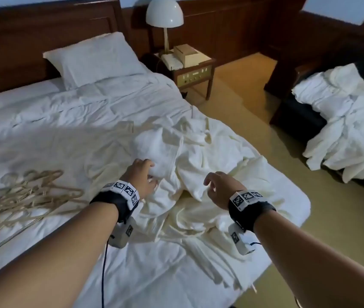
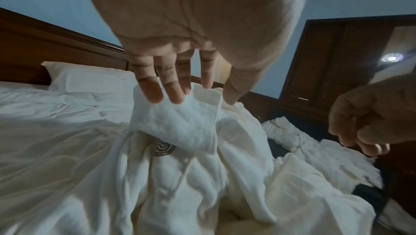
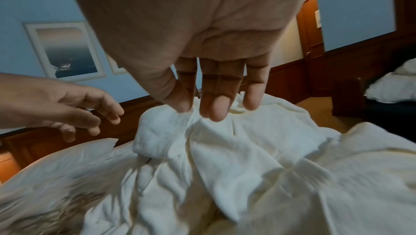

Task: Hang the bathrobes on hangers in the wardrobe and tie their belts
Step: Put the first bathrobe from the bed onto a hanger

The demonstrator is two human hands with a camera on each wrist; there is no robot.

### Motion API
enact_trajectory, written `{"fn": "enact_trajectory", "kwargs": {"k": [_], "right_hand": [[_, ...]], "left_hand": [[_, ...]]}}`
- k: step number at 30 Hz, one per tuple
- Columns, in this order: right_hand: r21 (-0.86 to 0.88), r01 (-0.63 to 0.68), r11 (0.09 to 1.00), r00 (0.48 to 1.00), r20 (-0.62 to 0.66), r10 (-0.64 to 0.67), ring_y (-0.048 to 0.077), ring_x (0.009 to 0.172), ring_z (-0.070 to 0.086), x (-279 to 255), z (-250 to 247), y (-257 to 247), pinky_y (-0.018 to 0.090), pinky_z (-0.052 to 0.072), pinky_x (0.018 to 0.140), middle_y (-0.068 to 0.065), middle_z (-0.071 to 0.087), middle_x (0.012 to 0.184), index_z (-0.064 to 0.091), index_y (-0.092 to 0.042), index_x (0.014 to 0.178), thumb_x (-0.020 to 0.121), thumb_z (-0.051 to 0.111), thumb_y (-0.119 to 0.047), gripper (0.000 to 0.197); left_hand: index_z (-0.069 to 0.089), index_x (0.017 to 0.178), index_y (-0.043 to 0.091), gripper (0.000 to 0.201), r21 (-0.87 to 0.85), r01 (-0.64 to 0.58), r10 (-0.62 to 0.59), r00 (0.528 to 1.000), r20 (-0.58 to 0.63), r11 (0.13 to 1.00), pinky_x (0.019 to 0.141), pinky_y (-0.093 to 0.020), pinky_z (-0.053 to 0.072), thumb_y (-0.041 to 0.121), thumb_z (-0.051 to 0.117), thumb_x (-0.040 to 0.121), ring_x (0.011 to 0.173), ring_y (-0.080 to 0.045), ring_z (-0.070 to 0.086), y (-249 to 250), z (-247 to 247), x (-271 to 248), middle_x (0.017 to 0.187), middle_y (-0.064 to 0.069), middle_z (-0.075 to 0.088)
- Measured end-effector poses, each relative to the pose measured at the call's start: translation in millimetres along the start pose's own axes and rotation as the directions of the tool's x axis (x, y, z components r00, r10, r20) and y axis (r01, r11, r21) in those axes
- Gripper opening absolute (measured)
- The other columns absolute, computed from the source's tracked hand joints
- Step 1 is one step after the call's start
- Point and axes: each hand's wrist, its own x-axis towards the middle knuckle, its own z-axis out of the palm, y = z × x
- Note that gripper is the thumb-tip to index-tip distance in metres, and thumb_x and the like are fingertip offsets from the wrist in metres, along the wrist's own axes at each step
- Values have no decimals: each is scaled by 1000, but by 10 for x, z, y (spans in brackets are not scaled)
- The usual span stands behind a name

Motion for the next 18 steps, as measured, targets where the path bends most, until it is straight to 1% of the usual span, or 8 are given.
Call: {"fn": "enact_trajectory", "kwargs": {"k": [4, 6, 9, 11, 13, 14, 16, 18], "right_hand": [[-38, 35, 999, 999, 23, -34, 23, 103, 58, 691, -255, 90, 34, 49, 82, -1, 41, 132, 45, -31, 129, 89, 54, -30, 41], [-40, 95, 995, 995, 0, -95, 27, 115, 53, 1081, -333, 72, 38, 48, 91, 5, 31, 141, 36, -29, 139, 89, 58, -33, 55], [-64, 145, 987, 985, -82, -150, 31, 128, 40, 1628, -373, 9, 43, 44, 100, 7, 21, 147, 19, -32, 148, 84, 64, -42, 78], [-56, 81, 995, 995, -54, -84, 35, 122, 45, 1916, -386, -9, 42, 48, 93, 7, 21, 145, 10, -38, 148, 79, 69, -41, 91], [-42, 30, 999, 996, 88, -26, 38, 111, 54, 2118, -352, 14, 40, 51, 81, 9, 37, 135, 15, -40, 145, 80, 66, -28, 82], [-61, 54, 997, 982, 185, -41, 39, 110, 56, 2152, -322, 37, 40, 52, 82, 10, 45, 131, 22, -36, 143, 83, 60, -23, 73], [-108, 195, 975, 937, 313, -153, 36, 115, 55, 2128, -236, 97, 39, 49, 91, 12, 52, 134, 34, -25, 141, 88, 54, -22, 57], [-83, 339, 937, 869, 410, -278, 32, 125, 50, 1967, -155, 147, 35, 41, 100, 8, 47, 142, 36, -23, 143, 91, 55, -30, 56]], "left_hand": [[41, 135, 23, 64, 50, 98, -94, 992, -79, 994, 101, -44, 41, 35, 69, 79, 121, -33, 44, -11, 30, 317, 136, -11, 38], [37, 138, 21, 69, 84, 120, -111, 988, -107, 989, 104, -44, 37, 40, 65, 78, 127, -33, 38, -33, 36, 509, 138, -10, 36], [35, 141, 20, 78, 90, 175, -161, 977, -141, 980, 106, -45, 35, 52, 51, 71, 128, -34, 36, -28, 53, 727, 140, -11, 35], [32, 142, 22, 77, 81, 225, -211, 967, -145, 971, 107, -46, 34, 47, 58, 73, 130, -33, 34, 6, 102, 812, 142, -11, 32], [30, 143, 22, 78, 92, 248, -232, 960, -158, 964, 108, -47, 33, 41, 66, 77, 133, -34, 31, 13, 171, 877, 146, -11, 27], [27, 145, 21, 80, 107, 251, -233, 959, -159, 962, 108, -48, 32, 39, 67, 77, 134, -34, 29, 33, 211, 888, 149, -11, 24], [17, 148, 26, 90, 153, 239, -214, 963, -160, 959, 108, -50, 33, 38, 69, 76, 138, -33, 24, 75, 267, 914, 155, -9, 14], [3, 149, 36, 102, 221, 232, -207, 970, -130, 947, 109, -49, 33, 38, 71, 73, 141, -32, 17, 150, 296, 955, 159, -5, -2]]}}
